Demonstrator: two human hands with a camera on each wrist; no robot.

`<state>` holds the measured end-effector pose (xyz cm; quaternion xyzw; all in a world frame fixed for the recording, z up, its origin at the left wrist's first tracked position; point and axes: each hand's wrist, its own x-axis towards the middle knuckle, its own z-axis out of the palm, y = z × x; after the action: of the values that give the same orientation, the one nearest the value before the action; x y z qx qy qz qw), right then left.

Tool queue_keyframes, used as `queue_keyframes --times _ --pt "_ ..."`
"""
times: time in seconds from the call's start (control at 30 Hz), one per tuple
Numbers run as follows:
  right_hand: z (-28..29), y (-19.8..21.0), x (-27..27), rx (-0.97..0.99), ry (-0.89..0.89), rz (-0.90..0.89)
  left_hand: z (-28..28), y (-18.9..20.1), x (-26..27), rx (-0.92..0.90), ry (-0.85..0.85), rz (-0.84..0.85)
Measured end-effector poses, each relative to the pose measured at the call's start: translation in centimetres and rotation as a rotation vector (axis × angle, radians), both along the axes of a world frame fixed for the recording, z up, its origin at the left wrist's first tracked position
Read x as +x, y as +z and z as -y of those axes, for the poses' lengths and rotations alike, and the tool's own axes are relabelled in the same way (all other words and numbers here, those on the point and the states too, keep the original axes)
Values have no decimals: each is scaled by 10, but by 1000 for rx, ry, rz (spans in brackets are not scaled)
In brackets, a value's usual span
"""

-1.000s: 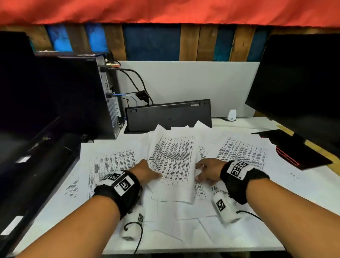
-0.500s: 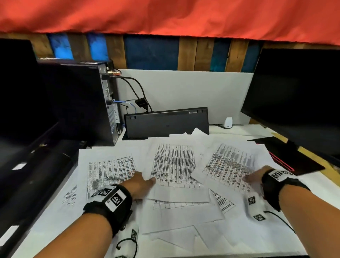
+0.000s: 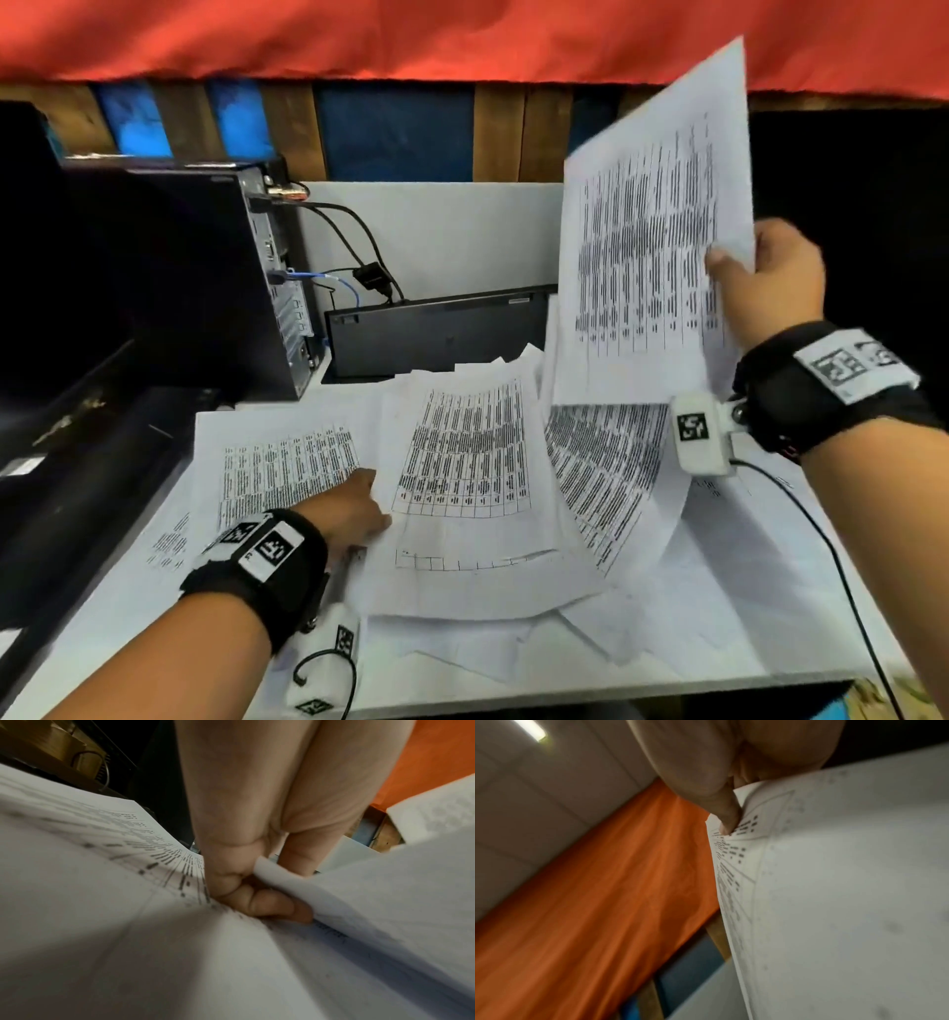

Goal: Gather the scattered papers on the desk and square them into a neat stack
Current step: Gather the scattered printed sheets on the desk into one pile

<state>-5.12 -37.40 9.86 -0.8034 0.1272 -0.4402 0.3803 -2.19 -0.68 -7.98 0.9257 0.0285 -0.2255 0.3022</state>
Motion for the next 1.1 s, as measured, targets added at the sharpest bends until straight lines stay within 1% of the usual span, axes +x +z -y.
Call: queue_keyframes --times 0.03,0.1,0.2,0.27,0.37,0.4,0.47,0.57,0.67,0.73,0.83,0.9,0.93,1.0,1.03,1.1 --pt "-1 12 -2 -5 11 35 1 1 -1 -4 -10 4" --pt "-3 24 0 -37 -6 16 2 6 -2 27 -25 -15" --pt "-10 17 12 -112 5 -151 1 8 -2 22 -55 -20" --pt "-16 2 19 -136 10 -218 -2 4 1 -1 -33 -29" --pt "-30 -23 20 -70 60 -264 -6 -3 3 -134 7 -59" --pt "-36 -33 21 -53 77 -316 -7 -3 2 -195 37 -73" --pt "-43 -61 26 -40 104 -484 -9 -4 2 -308 109 -114" --pt "-53 -102 29 -34 76 -752 -2 -1 1 -383 182 -126" --pt "-68 -134 25 -60 117 -1001 6 1 -2 -336 190 -103" --pt "-79 -150 23 -70 182 -1087 11 1 -4 -293 178 -54" --pt "-95 -164 17 -10 315 -1126 20 3 -7 -158 136 4" --pt "-99 -165 8 40 394 -1097 26 8 -9 -25 89 8" --pt "-95 -163 4 87 404 -1061 28 9 -9 35 66 11" --pt "-74 -155 -8 143 299 -988 28 10 -8 88 54 31" --pt "-58 -151 -15 101 199 -989 26 9 -6 78 65 35" --pt "-23 -145 -35 -69 9 -1094 20 5 -1 31 98 45"
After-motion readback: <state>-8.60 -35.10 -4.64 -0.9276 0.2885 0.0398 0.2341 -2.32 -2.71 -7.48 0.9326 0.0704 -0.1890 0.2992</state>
